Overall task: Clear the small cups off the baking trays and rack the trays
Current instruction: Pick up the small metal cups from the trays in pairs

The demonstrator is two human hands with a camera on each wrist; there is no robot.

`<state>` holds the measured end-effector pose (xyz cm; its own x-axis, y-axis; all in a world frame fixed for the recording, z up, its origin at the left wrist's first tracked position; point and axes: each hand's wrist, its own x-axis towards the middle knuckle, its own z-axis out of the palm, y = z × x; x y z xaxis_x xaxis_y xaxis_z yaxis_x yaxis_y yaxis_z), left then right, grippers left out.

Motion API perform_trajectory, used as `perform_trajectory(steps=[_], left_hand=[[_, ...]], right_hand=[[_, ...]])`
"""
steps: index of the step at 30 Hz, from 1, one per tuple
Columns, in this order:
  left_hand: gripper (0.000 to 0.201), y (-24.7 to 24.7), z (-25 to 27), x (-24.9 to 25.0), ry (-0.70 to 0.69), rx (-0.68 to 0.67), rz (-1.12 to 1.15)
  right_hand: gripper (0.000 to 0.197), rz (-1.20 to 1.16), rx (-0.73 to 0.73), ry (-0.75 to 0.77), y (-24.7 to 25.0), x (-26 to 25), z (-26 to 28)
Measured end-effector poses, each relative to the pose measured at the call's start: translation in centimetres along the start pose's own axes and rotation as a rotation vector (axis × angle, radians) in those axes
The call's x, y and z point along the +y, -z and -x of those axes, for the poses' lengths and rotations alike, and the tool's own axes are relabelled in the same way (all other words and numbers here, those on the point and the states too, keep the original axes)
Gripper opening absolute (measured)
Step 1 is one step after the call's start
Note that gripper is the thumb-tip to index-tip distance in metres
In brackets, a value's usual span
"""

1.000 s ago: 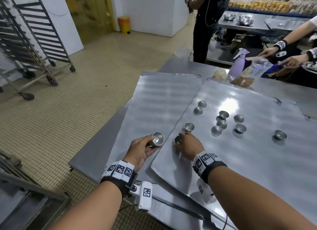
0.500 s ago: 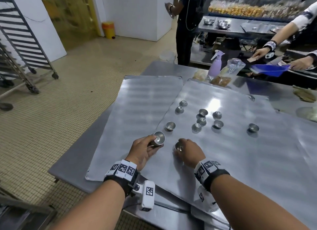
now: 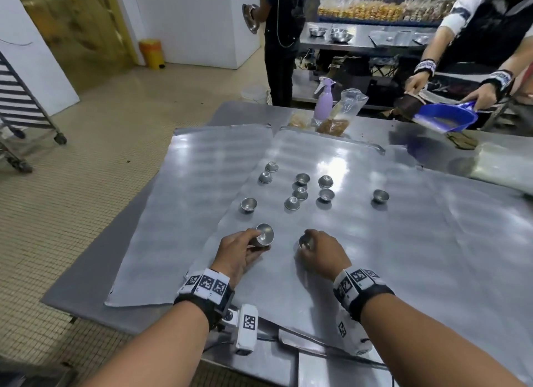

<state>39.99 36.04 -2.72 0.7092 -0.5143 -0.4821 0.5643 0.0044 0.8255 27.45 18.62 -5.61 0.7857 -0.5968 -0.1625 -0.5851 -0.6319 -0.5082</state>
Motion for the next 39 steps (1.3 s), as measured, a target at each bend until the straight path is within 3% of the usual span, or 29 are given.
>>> perform_trajectory(steps=[4,12,14,17,26,33,36,39], left_hand=[[0.024,-2.1,-0.1,-1.0,-0.013,-0.003,-0.062],[0.010,-5.4,-1.0,-2.6,0.015,-0.036,-0.258],[0.015,-5.7,-1.8,-2.7,0.013,-0.040,-0.285],[0.042,-5.4,-3.6,-2.6,-0.009,-0.073,-0.362],[0.013,-4.9,-5.1,-1.8,0.041,-0.125,-0.334],[0.031,-3.4,-6.7,-1.4,0.066,-0.156,-0.328],[0.041,-2.3,-8.1,-0.8,-0.012,-0.076,-0.445],[0.035,-0.9,-10.5,0.7,-0.173,0.120,-0.555]], right_hand=[[0.009,-0.070,0.049,0.000,2.0,1.1,1.3],[0.040,-0.118,0.109,-0.037,4.4,2.5,2.4],[0.045,-0.123,0.119,-0.055,4.8,2.8,2.6],[0.040,-0.131,0.127,-0.067,5.0,3.1,2.6],[0.048,-0.156,0.118,-0.119,3.7,2.7,1.5],[0.052,-0.155,0.139,-0.155,3.1,2.0,0.3],[0.053,-0.159,0.157,-0.178,2.9,1.8,0.1],[0.054,-0.167,0.189,-0.200,2.9,1.7,0.0]])
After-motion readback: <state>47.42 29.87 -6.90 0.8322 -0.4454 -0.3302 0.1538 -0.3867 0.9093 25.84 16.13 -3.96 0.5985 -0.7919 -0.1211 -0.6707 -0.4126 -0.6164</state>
